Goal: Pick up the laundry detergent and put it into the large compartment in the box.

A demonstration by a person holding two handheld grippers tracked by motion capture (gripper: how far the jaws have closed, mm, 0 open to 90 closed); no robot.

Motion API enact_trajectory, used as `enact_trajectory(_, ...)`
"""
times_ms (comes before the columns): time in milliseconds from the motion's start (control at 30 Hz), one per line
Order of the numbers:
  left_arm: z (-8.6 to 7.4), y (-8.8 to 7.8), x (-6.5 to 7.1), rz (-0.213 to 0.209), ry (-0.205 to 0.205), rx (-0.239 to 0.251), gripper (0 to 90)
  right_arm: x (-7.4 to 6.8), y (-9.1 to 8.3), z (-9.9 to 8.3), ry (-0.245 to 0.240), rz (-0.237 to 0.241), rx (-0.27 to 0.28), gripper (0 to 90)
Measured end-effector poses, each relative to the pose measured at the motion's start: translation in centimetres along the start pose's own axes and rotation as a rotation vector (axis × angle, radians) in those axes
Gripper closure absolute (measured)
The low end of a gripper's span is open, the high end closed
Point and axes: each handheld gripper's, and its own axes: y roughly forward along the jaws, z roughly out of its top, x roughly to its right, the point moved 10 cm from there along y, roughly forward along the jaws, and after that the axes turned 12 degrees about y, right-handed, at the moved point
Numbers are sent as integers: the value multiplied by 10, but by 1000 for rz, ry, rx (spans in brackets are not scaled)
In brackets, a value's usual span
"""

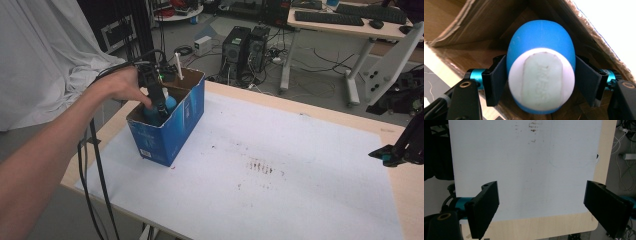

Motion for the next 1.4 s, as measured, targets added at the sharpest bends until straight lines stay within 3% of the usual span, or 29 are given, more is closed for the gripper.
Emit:
enact_trajectory(467, 4, -19, -3, 24, 4, 21, 260, 0, -1, -2, 4, 1, 0, 122)
enact_trajectory(867, 16, -41, 1, 54, 41, 40, 234, -1, -2, -3, 8, -2, -1, 122)
enact_trajectory(1133, 41, -65, 11, 99, 109, 82, 165, -1, -2, -2, 9, -3, 1, 121)
enact_trajectory(1367, 67, -77, 27, 97, 175, 102, 164, 0, -2, -3, 8, -7, -3, 122)
enact_trajectory(1400, 77, -81, 33, 98, 200, 110, 164, 0, -2, -3, 13, -9, -4, 122)
